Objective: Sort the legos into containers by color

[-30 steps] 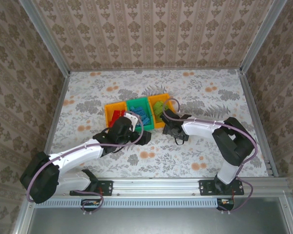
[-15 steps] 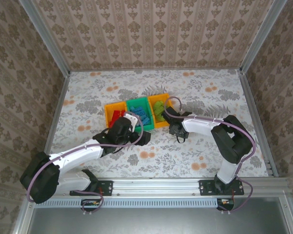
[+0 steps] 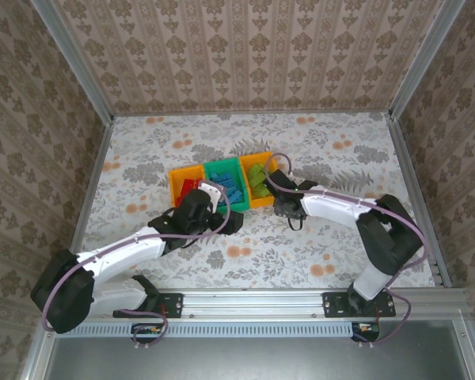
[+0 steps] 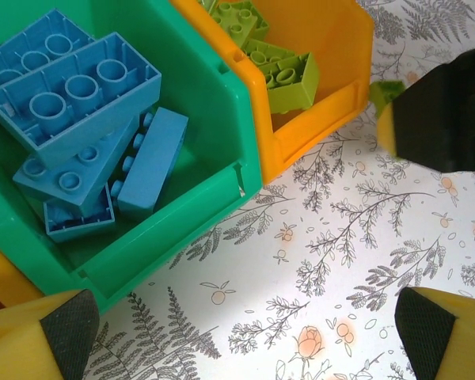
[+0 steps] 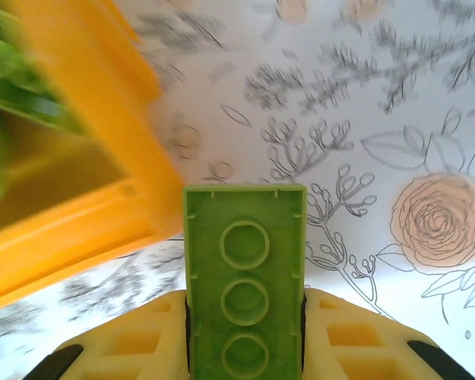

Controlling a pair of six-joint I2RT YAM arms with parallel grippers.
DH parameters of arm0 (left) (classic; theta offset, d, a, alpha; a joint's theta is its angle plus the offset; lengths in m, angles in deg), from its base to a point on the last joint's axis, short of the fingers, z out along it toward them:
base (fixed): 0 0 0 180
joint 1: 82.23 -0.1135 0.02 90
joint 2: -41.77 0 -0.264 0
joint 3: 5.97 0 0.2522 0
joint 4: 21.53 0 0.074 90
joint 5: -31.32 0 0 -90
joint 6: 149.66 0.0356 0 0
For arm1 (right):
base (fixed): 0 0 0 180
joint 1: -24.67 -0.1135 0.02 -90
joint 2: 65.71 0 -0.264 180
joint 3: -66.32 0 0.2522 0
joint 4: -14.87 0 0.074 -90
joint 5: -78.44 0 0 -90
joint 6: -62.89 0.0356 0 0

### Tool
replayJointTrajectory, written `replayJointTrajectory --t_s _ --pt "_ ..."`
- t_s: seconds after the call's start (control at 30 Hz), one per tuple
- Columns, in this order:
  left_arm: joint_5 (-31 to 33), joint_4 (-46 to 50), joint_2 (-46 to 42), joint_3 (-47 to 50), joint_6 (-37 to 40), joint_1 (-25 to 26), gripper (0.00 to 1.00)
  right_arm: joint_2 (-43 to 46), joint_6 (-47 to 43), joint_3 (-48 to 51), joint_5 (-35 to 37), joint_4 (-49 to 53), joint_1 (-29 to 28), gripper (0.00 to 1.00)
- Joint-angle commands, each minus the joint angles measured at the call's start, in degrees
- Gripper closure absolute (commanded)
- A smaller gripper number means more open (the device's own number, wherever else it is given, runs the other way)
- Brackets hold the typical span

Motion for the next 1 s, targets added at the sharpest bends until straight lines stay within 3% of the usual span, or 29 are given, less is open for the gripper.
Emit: replayJointTrajectory --t_s 0.0,0.13,0.53,0.67,0.73,0.8,0.97 --pt "1.2 1.0 -1.2 0.3 0.8 -0.5 0.0 4.4 -5.6 -4.1 1.6 -0.2 -1.1 0.76" --pt "1.8 1.5 -1.5 0.1 0.7 -0.7 0.0 3.5 -10.1 -7.9 0.2 -2.8 -1.1 0.76" --pt "4.2 3.7 -3.4 -0.2 -0.9 -1.0 0.0 -13.8 -16.3 -22.4 -1.7 -3.5 1.7 0.72" --pt "6.0 5.3 -4.5 -0.5 -1.3 -1.3 0.0 -15.3 -16.4 -23.6 -3.4 -4.6 3.0 0.54" --pt "7.4 6.6 -4.8 -0.8 -1.9 -1.4 0.0 -14.4 -16.9 -23.1 -3.6 -5.2 3.0 0.32" --pt "9.1 7.9 -5.0 -1.0 -2.4 -1.7 0.0 -12.7 -17.5 -21.9 -3.3 -6.1 3.0 0.2" --pt "15.6 12.7 -6.2 -2.6 -1.8 -2.4 0.0 -4.6 -20.2 -14.7 0.7 -9.3 3.1 0.06"
